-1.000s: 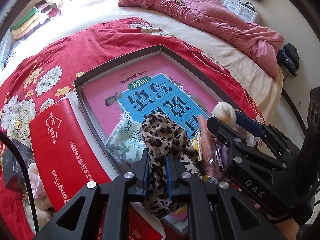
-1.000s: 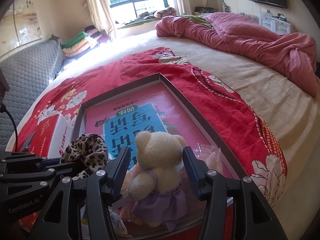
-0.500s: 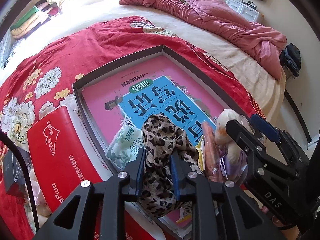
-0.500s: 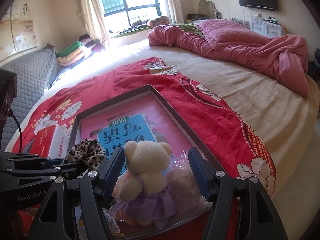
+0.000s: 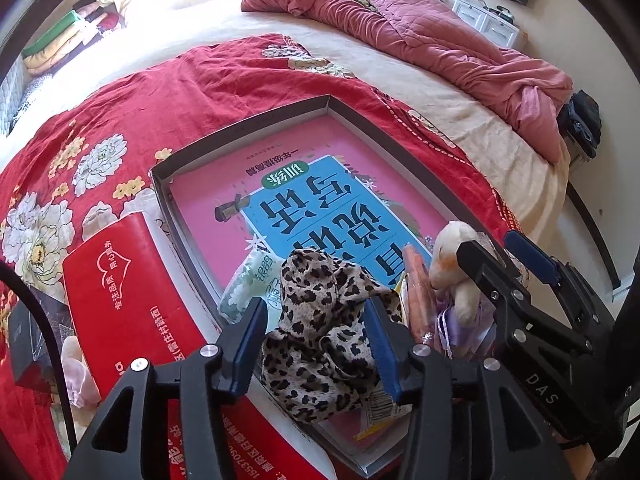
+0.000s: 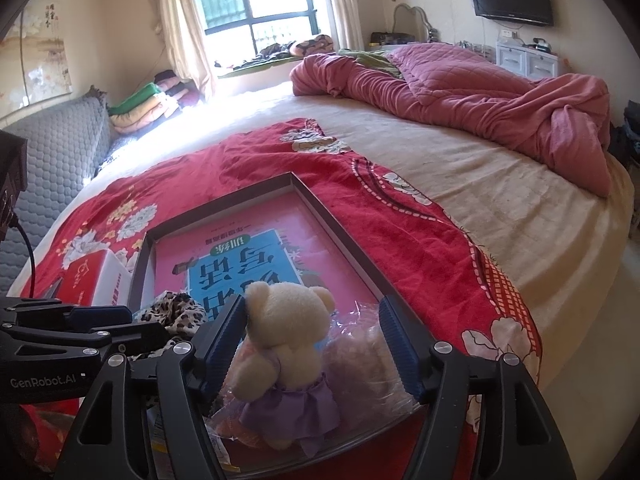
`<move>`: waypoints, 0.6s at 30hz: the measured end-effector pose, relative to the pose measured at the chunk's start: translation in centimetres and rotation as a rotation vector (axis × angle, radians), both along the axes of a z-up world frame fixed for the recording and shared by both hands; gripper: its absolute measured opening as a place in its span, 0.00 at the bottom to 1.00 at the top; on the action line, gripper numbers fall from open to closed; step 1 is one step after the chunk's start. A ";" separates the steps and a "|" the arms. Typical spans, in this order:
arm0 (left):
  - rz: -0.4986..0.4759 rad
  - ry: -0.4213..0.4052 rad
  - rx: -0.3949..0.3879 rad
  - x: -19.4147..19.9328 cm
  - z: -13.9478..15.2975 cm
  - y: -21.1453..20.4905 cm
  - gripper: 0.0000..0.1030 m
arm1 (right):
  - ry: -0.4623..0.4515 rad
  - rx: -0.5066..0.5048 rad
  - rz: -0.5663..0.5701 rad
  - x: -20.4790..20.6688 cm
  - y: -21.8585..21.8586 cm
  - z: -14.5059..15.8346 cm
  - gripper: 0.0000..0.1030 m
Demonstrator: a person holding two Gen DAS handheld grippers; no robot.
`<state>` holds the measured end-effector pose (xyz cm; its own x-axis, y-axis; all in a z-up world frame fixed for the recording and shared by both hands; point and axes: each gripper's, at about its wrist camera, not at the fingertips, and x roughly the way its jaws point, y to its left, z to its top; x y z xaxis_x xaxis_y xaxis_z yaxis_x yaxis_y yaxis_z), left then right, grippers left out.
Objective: Organize soft objects
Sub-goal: 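Lower the scrunchie and teddy bear into the pink box and open both tools, then move both open tools back over the remaining pile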
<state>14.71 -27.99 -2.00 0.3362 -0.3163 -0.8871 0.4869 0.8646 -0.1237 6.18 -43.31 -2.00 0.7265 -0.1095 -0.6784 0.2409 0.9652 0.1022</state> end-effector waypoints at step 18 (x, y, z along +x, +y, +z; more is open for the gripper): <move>0.016 -0.090 -0.023 -1.9 3.0 1.5 0.65 | -0.051 -0.022 -0.025 -1.2 -0.1 1.3 0.74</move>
<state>12.80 -26.48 0.98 0.4191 -0.3302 -0.8458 0.4832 0.8698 -0.1001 5.00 -43.38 -0.73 0.7568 -0.1425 -0.6379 0.2598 0.9611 0.0937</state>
